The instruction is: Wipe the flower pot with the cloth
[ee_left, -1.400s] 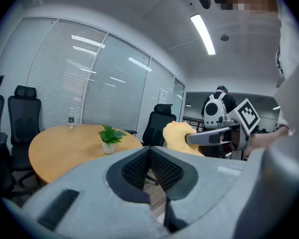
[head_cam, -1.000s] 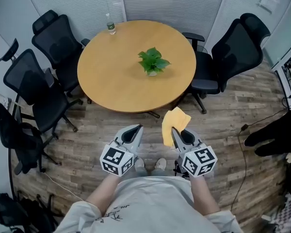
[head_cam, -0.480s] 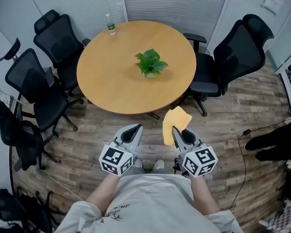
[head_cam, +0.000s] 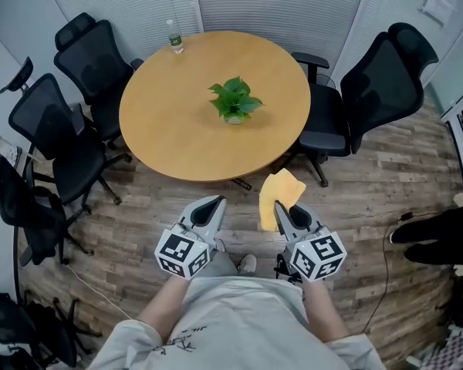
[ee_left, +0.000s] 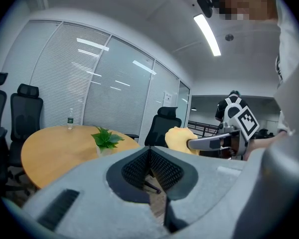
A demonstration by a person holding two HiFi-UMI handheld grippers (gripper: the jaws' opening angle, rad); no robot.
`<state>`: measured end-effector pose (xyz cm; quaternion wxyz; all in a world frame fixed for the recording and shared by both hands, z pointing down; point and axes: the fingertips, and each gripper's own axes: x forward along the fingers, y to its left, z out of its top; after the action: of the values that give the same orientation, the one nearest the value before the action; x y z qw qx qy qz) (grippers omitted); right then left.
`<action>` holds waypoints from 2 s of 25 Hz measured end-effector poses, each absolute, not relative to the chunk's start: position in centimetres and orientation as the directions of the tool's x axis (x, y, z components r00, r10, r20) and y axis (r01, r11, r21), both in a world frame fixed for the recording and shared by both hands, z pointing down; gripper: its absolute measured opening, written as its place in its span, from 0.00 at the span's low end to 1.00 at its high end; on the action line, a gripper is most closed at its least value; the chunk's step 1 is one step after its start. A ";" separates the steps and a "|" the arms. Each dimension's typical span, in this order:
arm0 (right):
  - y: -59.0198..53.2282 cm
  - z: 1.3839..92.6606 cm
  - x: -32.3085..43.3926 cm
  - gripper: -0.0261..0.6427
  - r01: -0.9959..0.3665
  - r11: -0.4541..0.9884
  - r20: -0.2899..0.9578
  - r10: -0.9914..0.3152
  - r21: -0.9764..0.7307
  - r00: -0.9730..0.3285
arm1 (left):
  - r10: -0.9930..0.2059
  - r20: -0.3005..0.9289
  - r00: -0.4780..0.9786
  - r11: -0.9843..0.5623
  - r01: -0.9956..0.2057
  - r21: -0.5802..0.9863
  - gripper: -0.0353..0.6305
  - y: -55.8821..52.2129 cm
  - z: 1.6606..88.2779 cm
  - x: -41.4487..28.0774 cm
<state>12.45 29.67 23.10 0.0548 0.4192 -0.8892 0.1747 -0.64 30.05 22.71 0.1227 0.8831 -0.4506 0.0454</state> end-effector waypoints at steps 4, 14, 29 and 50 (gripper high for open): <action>28.7 23.6 12.4 0.12 -0.761 0.591 0.251 -0.719 -0.269 -0.648 | -0.787 0.202 0.583 -0.556 -0.812 0.180 0.07 29.1 23.4 -0.7; 22.6 23.7 11.5 0.12 -0.781 0.570 0.259 -0.738 -0.257 -0.623 | -0.782 0.198 0.592 -0.563 -0.806 0.184 0.07 22.2 23.8 -2.0; 9.5 23.4 8.4 0.12 -0.845 0.478 0.278 -0.800 -0.241 -0.532 | -0.714 0.233 0.660 -0.636 -0.751 0.178 0.07 8.5 23.7 -5.6; 1.3 24.5 8.9 0.12 -0.855 0.477 0.349 -0.780 -0.204 -0.519 | -0.704 0.240 0.668 -0.630 -0.744 0.221 0.07 1.1 25.5 -7.2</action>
<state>8.86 1.29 24.52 0.1045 0.4792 -0.8530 0.1783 -7.24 1.11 25.50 0.1520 0.9005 -0.4022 0.0653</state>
